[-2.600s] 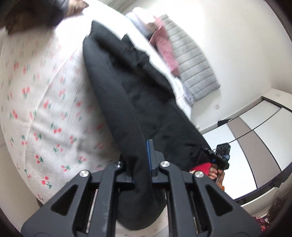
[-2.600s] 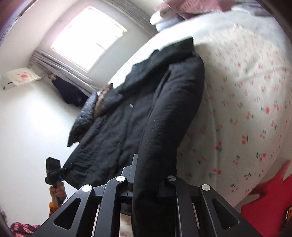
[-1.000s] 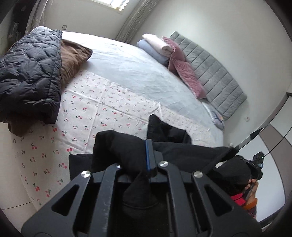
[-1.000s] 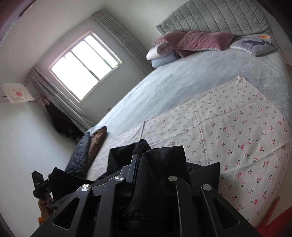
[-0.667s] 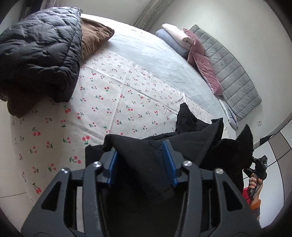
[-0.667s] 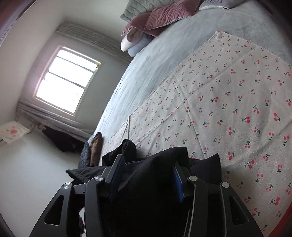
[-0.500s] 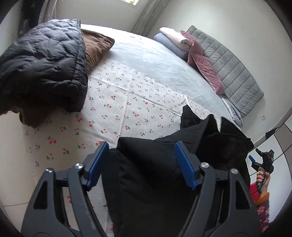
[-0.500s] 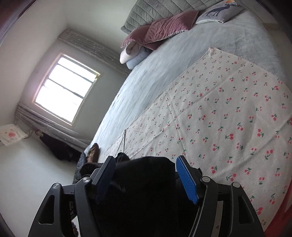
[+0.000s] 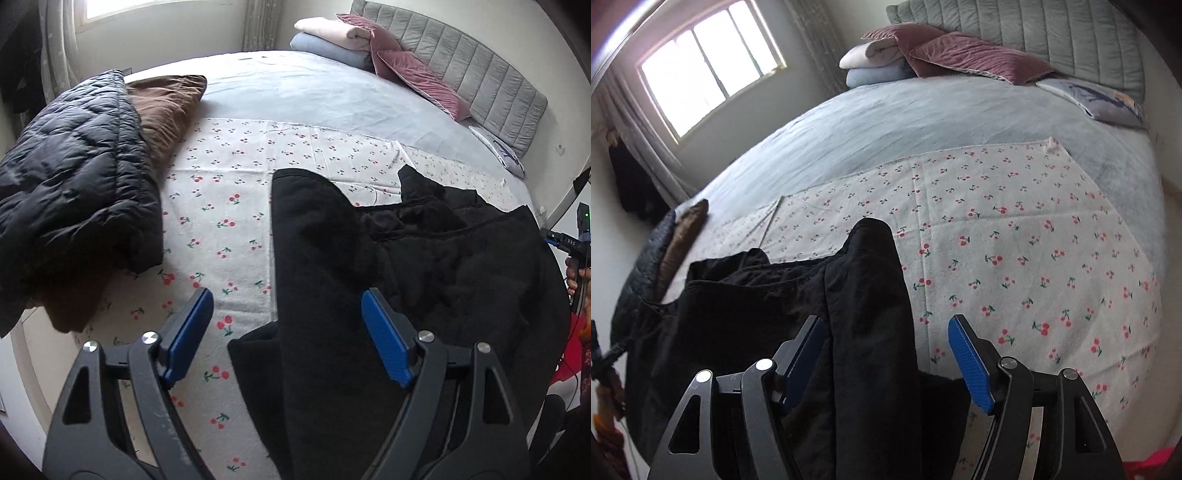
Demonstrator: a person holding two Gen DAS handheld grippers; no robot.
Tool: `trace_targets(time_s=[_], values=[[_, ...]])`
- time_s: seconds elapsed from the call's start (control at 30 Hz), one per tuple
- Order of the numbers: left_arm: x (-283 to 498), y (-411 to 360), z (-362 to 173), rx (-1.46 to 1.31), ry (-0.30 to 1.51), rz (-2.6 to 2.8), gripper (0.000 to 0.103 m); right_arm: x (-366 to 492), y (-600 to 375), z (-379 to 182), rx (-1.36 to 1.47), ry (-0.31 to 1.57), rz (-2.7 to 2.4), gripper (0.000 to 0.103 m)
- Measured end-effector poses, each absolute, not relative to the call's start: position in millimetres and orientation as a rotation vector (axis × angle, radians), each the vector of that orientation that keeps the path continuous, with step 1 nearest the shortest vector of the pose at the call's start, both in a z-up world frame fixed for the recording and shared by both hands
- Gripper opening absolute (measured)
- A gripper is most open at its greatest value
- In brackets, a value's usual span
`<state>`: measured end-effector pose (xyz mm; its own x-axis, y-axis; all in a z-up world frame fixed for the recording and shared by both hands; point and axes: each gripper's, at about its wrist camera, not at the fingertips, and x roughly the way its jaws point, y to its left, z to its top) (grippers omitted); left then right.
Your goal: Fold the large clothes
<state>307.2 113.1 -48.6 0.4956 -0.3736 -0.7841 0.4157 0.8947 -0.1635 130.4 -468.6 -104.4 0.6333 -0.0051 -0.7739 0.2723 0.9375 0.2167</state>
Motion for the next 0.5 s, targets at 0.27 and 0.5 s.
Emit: trace_targets(time_s=[0.27,0.5], values=[[314.2,62.7,-9.9,0.115,0.806,-0.426,0.007,158.6,-450.9,-99.1,0.174,0.814,-0.312,0.006],[347.1,66.2,14.0,0.018,0.656,-0.347,0.007,148.1,-510.5,-61.0,0.259,0.643,-0.557,0.001]])
